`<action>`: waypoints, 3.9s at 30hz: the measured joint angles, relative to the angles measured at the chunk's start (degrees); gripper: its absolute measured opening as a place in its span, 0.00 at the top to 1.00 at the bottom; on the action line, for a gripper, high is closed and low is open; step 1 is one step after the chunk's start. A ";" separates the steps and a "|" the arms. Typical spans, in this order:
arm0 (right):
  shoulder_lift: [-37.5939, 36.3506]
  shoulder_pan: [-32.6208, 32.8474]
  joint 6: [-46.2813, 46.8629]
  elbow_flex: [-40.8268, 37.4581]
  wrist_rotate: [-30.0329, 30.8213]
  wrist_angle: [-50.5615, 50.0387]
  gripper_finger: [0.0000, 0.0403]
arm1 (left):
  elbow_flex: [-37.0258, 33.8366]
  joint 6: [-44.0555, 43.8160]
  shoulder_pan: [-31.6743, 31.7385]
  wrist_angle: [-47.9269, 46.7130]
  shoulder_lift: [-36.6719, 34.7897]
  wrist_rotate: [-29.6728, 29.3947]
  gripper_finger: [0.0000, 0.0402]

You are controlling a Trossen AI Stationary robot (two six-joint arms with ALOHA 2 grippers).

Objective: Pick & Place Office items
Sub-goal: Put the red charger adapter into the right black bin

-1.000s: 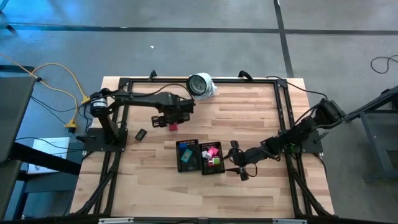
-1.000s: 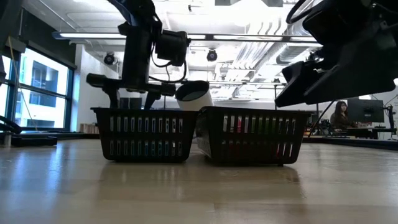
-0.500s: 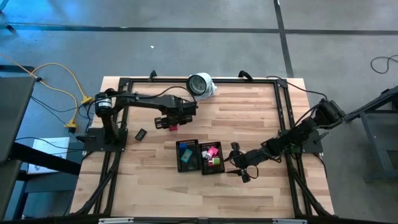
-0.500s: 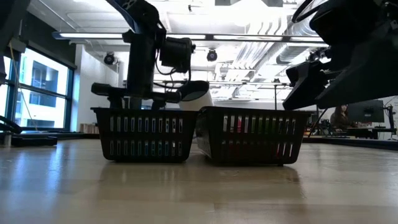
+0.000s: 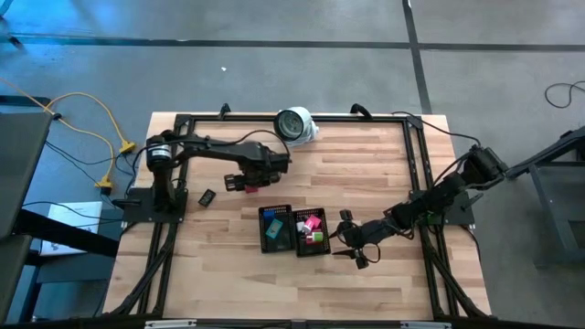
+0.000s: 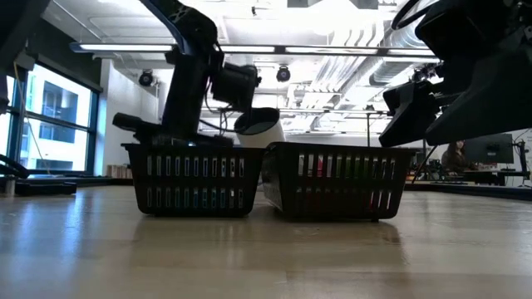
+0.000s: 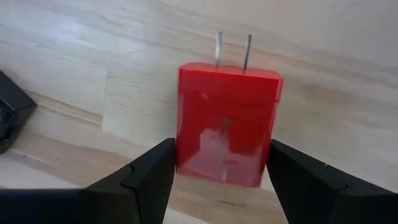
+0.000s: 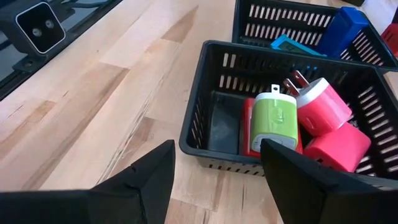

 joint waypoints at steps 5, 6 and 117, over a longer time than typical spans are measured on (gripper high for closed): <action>0.00 0.00 0.00 0.00 0.00 -0.20 0.45 | 0.22 1.70 0.55 -0.21 2.81 2.17 0.42; 0.00 0.01 0.00 0.00 0.00 -0.20 0.45 | 0.22 1.73 0.58 -0.24 3.07 2.46 0.42; -9.88 -24.00 7.76 0.00 -13.68 14.22 0.45 | -28.30 77.14 -21.55 74.97 -23.45 -31.48 0.49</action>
